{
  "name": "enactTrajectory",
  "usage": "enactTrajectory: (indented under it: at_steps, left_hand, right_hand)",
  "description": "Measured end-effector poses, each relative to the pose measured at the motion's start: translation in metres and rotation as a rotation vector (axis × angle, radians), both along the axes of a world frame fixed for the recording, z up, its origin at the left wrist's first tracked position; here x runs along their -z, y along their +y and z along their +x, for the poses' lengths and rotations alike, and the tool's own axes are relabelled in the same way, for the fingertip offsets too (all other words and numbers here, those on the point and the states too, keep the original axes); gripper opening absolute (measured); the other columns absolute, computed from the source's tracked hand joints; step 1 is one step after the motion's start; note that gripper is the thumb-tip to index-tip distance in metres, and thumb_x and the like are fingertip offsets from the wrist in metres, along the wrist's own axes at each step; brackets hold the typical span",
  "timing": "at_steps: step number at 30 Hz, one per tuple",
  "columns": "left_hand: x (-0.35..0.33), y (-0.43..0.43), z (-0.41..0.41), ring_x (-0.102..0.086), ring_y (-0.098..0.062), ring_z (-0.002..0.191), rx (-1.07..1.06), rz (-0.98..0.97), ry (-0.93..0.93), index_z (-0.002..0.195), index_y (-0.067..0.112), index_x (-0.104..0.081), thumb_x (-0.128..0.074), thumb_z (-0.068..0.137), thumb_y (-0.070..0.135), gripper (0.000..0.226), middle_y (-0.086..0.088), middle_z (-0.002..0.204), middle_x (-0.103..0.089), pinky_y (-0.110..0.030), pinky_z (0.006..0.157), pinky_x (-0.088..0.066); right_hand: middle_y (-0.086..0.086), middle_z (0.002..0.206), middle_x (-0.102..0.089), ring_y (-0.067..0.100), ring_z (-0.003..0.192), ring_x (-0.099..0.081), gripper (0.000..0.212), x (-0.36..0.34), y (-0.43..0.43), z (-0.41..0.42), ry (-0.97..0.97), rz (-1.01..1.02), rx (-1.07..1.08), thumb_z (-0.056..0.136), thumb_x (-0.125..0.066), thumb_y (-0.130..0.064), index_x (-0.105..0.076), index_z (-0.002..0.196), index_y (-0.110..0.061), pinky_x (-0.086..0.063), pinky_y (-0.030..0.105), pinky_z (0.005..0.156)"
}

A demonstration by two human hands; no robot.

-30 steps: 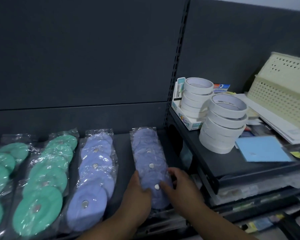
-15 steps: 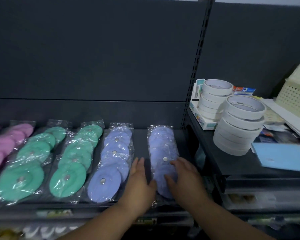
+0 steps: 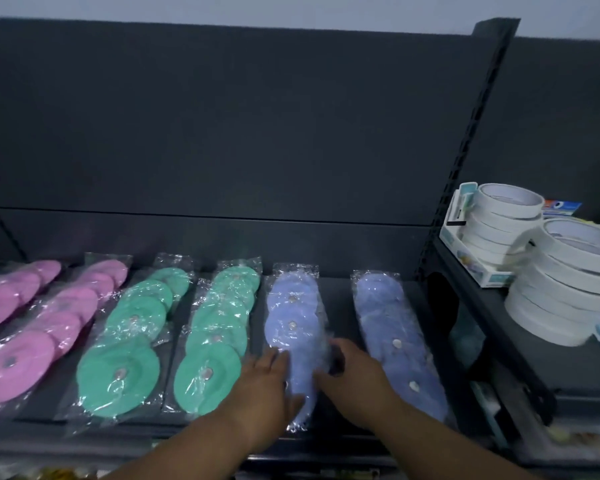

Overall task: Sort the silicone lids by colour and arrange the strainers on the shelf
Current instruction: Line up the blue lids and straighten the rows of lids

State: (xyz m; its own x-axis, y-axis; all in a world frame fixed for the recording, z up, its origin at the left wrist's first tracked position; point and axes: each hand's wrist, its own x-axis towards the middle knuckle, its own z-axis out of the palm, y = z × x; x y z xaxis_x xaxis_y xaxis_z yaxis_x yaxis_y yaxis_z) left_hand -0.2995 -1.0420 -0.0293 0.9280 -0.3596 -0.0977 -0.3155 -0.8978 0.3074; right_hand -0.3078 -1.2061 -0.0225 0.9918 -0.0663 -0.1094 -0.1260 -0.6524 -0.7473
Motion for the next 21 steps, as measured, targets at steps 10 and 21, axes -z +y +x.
enactTrajectory:
  at_steps: [10,21]
  left_hand:
    - [0.01,0.012,0.021,-0.03,-0.001,0.124,0.018,-0.474,-0.103,0.145,0.026,-0.021,-0.07,0.077,0.029,0.084,0.006,0.145,-0.017,-0.006,0.098,-0.022]
    - [0.015,0.004,0.03,0.005,-0.011,0.146,-0.186,-0.586,0.056,0.15,0.019,-0.004,-0.057,0.086,0.043,0.086,-0.002,0.159,0.004,-0.013,0.108,-0.001]
  right_hand:
    - [-0.003,0.085,-0.069,0.011,0.08,-0.065,0.041,0.008,0.018,0.026,0.045,0.467,0.3,0.08,-0.058,0.012,-0.057,0.101,-0.023,-0.054,0.022,0.07]
    - [-0.008,0.085,-0.069,0.007,0.08,-0.066,0.035,0.013,0.015,0.039,-0.042,0.24,0.336,0.086,-0.056,-0.003,-0.054,0.098,-0.036,-0.051,0.016,0.071]
